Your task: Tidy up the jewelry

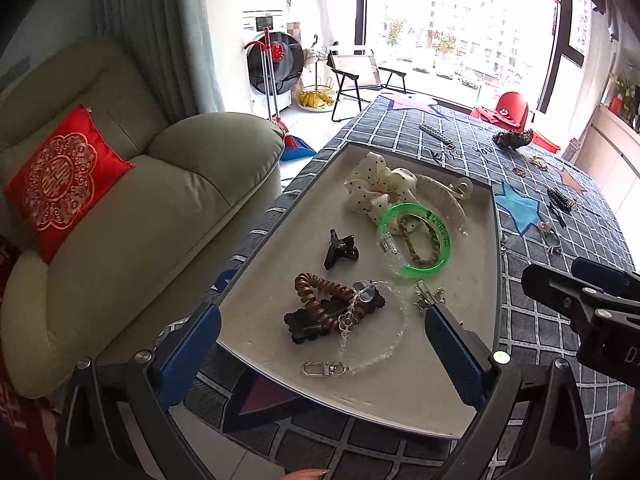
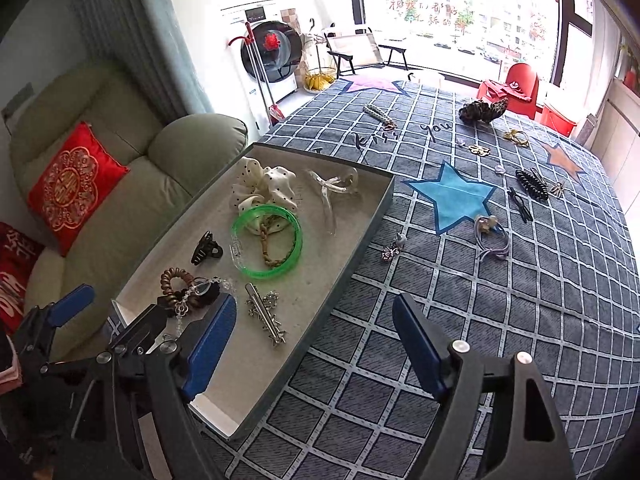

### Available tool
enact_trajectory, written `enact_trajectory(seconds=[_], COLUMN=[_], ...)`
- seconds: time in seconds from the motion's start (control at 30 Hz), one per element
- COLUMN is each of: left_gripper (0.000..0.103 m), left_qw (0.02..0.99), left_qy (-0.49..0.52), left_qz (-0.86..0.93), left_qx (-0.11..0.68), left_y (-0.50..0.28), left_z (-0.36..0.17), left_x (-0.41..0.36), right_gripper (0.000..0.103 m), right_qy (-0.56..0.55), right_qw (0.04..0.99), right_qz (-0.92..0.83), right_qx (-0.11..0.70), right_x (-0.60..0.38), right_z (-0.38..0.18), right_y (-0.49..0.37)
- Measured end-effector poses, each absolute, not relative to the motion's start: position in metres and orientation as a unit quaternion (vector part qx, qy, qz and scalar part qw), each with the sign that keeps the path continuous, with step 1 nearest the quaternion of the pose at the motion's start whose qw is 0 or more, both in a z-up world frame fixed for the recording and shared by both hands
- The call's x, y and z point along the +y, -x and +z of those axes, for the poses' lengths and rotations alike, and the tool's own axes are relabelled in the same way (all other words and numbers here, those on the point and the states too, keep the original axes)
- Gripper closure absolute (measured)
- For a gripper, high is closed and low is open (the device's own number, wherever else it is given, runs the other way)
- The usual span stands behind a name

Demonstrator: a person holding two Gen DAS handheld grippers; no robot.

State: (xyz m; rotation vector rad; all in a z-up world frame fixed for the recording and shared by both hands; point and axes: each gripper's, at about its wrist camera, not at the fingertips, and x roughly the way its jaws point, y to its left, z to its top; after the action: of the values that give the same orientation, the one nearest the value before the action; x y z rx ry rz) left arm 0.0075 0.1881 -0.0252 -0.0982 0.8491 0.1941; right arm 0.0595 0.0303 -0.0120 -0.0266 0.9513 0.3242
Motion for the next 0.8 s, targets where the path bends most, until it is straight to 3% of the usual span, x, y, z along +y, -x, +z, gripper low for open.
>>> enact_trajectory(seconds=[0.8], left_gripper=[0.001], left_qw=[0.905], left_qy=[0.046], left_qz=[0.101], left_qx=[0.41], left_y=[-0.0022], left_z=[-0.0245], left_x=[0.1918], right_gripper=[0.018], right_qy=[0.019], right_qw=[0.878], right_qz=[0.153], right_qx=[0.454], right_x=[0.0321], right_z=[-0.01], right_y=[-0.0576])
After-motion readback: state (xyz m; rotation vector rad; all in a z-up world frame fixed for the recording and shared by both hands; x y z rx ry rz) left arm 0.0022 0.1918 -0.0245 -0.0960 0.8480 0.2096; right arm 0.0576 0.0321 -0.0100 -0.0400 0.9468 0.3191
